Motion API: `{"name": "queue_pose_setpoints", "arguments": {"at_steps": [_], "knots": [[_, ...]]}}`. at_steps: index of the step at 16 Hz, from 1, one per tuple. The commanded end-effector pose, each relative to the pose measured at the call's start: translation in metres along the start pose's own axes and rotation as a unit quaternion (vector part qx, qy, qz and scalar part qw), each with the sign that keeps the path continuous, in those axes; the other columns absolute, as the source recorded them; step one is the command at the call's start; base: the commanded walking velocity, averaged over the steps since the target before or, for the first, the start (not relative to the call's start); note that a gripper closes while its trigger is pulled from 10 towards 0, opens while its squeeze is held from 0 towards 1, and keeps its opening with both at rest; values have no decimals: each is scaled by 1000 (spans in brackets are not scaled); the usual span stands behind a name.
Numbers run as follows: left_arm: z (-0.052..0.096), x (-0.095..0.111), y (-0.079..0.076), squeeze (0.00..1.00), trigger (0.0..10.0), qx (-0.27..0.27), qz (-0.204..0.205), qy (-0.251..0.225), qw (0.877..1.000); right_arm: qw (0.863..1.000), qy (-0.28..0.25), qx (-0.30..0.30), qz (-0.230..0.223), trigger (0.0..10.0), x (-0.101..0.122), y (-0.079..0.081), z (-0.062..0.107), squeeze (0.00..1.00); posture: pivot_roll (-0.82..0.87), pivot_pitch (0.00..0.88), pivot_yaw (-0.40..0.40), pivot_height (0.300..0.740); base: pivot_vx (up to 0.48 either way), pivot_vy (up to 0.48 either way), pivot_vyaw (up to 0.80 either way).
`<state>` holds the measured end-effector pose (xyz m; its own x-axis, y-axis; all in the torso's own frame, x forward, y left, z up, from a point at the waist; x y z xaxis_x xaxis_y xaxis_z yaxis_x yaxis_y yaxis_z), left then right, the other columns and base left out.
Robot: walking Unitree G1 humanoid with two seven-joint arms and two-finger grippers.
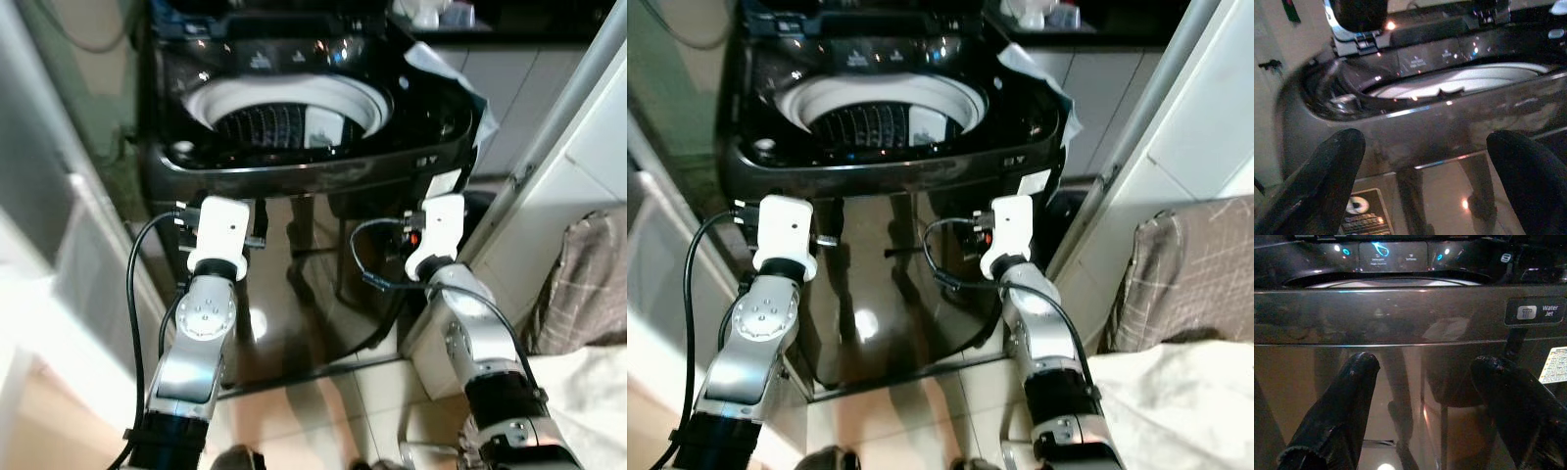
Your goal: Clothes washing
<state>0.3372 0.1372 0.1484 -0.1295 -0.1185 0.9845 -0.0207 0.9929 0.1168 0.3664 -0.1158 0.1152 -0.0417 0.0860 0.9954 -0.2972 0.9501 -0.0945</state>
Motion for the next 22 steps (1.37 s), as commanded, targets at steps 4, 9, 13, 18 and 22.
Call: {"name": "queue_pose_setpoints", "arguments": {"at_steps": [4, 9, 13, 18, 22], "knots": [[-2, 3, -3, 0, 10000, -2, -3, -8, 1000, 1000, -11, -3, 4, 10000, 5, -3, -3, 0, -7, 0, -15, 740, 0, 0, 0], [-2, 5, -6, 0, 10000, -5, -2, -12, 1000, 1000, -7, -3, 4, 10000, 2, -4, -4, 0, -7, 0, -15, 740, 0, 0, 0], [-2, 6, -6, 0, 10000, -4, -1, -16, 1000, 1000, -6, -1, 3, 10000, 2, -3, -4, 0, -7, 0, -15, 740, -184, 0, 0], [-3, 7, -8, 0, 10000, -6, -3, -17, 1000, 1000, -13, 6, -9, 10000, 4, -1, -4, 0, -9, 0, -14, 740, -198, 0, 0], [-3, 8, -10, 0, 10000, -7, -1, -18, 1000, 1000, -11, 7, 2, 10000, 4, -2, -5, 0, -9, 0, -14, 740, 0, 0, 534]]}}
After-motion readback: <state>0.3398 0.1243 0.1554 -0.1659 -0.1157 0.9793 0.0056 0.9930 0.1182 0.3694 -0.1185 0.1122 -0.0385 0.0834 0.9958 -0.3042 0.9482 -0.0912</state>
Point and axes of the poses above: a point about 5 cm out from each wrist's last joint towards the gripper, its own z axis pointing back from the gripper into the wrist, its own x axis along the axis of the wrist's last joint, y = z × x, the point moved 4 cm from there along -z, pointing out of the wrist towards the gripper, and after that the axes turned 8 degrees about z, right-handed, at the moved point
